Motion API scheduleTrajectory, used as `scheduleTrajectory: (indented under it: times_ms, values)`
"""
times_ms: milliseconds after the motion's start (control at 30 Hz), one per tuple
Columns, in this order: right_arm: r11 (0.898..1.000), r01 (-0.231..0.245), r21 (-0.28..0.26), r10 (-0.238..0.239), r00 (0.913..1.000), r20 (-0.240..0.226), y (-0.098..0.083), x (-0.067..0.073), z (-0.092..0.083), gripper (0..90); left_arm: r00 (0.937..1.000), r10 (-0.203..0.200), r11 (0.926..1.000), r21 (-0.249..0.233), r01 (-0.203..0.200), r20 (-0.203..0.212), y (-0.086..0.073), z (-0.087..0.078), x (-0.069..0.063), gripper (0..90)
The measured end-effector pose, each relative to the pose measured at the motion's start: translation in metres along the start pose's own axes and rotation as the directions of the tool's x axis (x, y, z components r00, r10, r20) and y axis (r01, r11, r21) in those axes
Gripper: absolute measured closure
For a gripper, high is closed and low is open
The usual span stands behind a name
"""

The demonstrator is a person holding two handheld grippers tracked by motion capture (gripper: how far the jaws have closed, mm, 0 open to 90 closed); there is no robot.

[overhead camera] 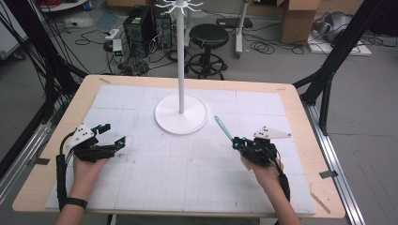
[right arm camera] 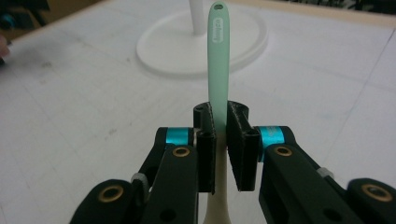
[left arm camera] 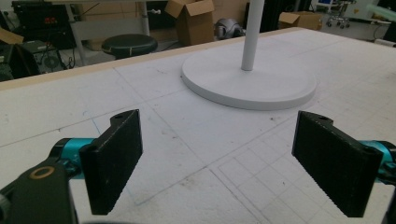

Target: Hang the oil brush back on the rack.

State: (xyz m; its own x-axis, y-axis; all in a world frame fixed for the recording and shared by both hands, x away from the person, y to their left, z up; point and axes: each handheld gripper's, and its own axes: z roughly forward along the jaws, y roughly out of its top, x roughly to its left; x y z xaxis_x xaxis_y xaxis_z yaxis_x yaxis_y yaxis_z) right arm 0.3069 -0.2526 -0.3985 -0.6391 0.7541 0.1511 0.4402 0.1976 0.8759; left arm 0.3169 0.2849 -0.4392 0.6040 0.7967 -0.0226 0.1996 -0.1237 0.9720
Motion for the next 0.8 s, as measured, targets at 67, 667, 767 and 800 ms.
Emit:
scheduleTrajectory:
  times_ms: [67,667,767,800]
  values:
    - [1.0,-0.004,-0.015,0.004,1.0,-0.003,0.004,-0.002,-0.002,82.5,1.0,-0.001,1.0,0.0,0.001,0.0,0.0,0.0,0.0,16.8]
    - [0.964,0.084,-0.253,-0.088,0.9961,-0.004,0.094,-0.01,-0.021,82.5,0.9999,0.01,0.9999,0.002,-0.01,0.001,0.0,0.0,-0.001,17.2]
    - [0.952,0.093,-0.292,-0.098,0.9952,-0.003,0.107,-0.008,-0.025,82.5,1.0,0.007,1.0,0.005,-0.007,0.002,0.0,0.001,-0.001,17.2]
    - [0.948,0.095,-0.304,-0.102,0.9948,-0.006,0.111,-0.008,-0.026,82.5,1.0,0.008,1.0,0.005,-0.008,0.004,0.0,0.001,-0.001,17.2]
